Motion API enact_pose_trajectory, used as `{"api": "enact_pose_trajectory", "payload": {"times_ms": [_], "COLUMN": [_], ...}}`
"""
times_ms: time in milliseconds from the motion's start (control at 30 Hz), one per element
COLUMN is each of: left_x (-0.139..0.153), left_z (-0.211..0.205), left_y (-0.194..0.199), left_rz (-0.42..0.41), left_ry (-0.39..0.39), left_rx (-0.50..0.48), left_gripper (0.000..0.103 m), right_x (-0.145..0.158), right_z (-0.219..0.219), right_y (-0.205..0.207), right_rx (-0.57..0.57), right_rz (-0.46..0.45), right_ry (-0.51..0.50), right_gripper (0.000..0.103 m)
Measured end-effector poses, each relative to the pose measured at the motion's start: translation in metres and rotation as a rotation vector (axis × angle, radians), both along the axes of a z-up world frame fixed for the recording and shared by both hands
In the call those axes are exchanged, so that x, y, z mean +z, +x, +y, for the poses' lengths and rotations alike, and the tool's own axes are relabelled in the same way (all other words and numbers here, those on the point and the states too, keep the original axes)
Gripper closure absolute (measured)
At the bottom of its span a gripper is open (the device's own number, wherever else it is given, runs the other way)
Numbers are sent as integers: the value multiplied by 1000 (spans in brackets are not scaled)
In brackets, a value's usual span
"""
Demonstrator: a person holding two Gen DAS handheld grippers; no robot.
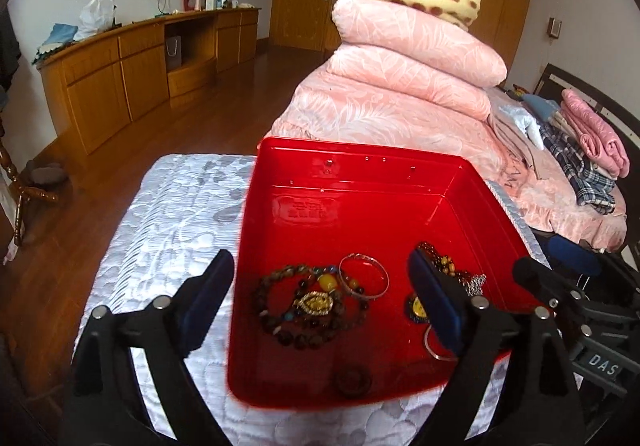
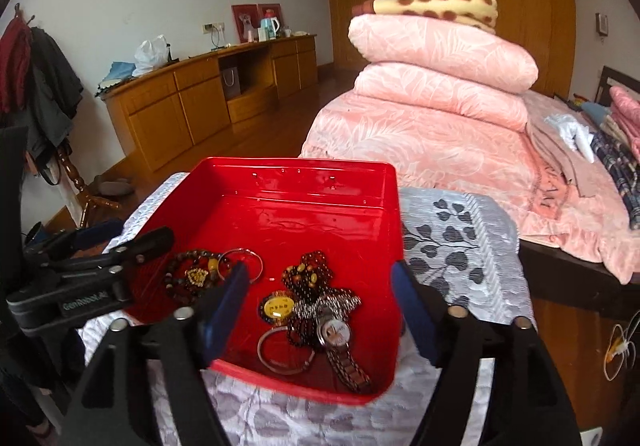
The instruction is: Organize jewelry
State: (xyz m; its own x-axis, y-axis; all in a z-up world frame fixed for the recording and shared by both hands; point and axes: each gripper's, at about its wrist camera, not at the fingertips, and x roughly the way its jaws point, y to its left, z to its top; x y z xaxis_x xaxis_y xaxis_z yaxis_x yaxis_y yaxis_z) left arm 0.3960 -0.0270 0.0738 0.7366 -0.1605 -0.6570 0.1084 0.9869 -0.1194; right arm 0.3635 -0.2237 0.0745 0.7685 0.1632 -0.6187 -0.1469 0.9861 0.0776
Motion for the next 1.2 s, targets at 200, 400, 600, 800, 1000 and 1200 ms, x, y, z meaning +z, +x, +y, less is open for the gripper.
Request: {"api": "enact_pose_trajectory", "payload": {"times_ms": [200, 400, 600, 800, 1000, 1200], "left_x": [7, 13, 22, 35, 47, 59], "left_z": [12, 18, 15, 15, 18, 17], "left_y": [-30, -69, -112, -147, -174, -195], "left_rz": [-31, -71, -164, -255, -297, -341], "left_ry": [-27, -26, 18, 62, 50, 50], "left_rx": [17, 18, 8, 20, 19, 11], "left_gripper": [10, 8, 7, 6, 6, 6], "right_x": [1, 3, 12, 26, 40, 50], "right_z": [-5, -8, -10, -4, 3, 3], "right_y": [-34, -70, -100, -129, -151, -168], "right_rx": [1, -15, -22, 0, 15, 20], "right_rz": [-26, -63, -107, -177, -228, -264], "right_ry": [4, 22, 51, 47, 36, 37], "right_gripper": [17, 11, 9, 8, 8, 8]}}
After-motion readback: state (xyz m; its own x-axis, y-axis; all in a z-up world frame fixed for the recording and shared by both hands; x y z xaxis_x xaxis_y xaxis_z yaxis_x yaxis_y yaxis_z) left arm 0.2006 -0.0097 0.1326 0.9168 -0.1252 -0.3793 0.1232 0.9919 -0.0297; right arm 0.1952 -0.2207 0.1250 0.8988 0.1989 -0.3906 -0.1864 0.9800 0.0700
